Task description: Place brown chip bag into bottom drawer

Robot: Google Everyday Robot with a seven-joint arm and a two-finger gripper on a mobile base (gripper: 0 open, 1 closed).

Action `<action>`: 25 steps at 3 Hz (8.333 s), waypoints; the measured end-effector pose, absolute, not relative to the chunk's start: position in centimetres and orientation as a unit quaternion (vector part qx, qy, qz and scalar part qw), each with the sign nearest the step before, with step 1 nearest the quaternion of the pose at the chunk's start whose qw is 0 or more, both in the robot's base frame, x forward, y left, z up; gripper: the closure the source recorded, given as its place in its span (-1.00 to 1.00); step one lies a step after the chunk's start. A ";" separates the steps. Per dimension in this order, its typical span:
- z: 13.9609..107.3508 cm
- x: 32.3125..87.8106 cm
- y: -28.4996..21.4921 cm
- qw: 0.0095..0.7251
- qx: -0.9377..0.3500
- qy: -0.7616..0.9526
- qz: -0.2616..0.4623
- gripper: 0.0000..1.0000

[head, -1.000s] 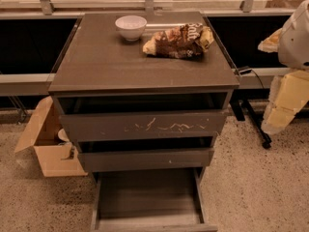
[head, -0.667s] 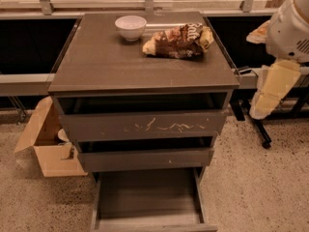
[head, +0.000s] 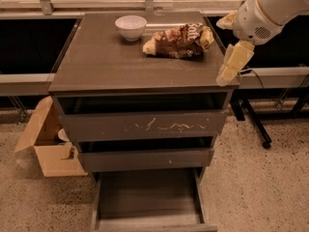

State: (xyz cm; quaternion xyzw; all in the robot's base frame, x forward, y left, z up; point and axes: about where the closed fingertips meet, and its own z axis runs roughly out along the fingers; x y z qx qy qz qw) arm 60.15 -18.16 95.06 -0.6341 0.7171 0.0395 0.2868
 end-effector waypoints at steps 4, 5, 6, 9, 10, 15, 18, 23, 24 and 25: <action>92.6 73.7 -19.1 0.358 -0.629 0.689 -0.025 -1.00; 93.6 76.6 -18.0 0.412 -0.595 0.690 -0.030 -1.00; 93.6 76.6 -18.0 0.412 -0.595 0.690 -0.031 -1.00; 87.6 85.2 -14.5 0.423 -0.588 0.690 -0.015 -0.92; 86.4 86.1 -13.7 0.423 -0.587 0.691 -0.003 -0.46; 98.2 83.9 -13.4 0.565 -0.559 0.606 0.041 1.00; 103.8 71.1 -6.1 0.567 -0.636 0.505 0.135 1.00; 96.4 58.6 -2.4 0.511 -0.637 0.535 0.219 1.00; 95.9 53.0 -0.1 0.503 -0.647 0.523 0.234 1.00; 92.8 49.4 1.2 0.487 -0.645 0.528 0.260 1.00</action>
Offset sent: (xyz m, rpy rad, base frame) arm 0.0913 -0.0175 -0.0247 -0.1019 -0.1050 -0.0108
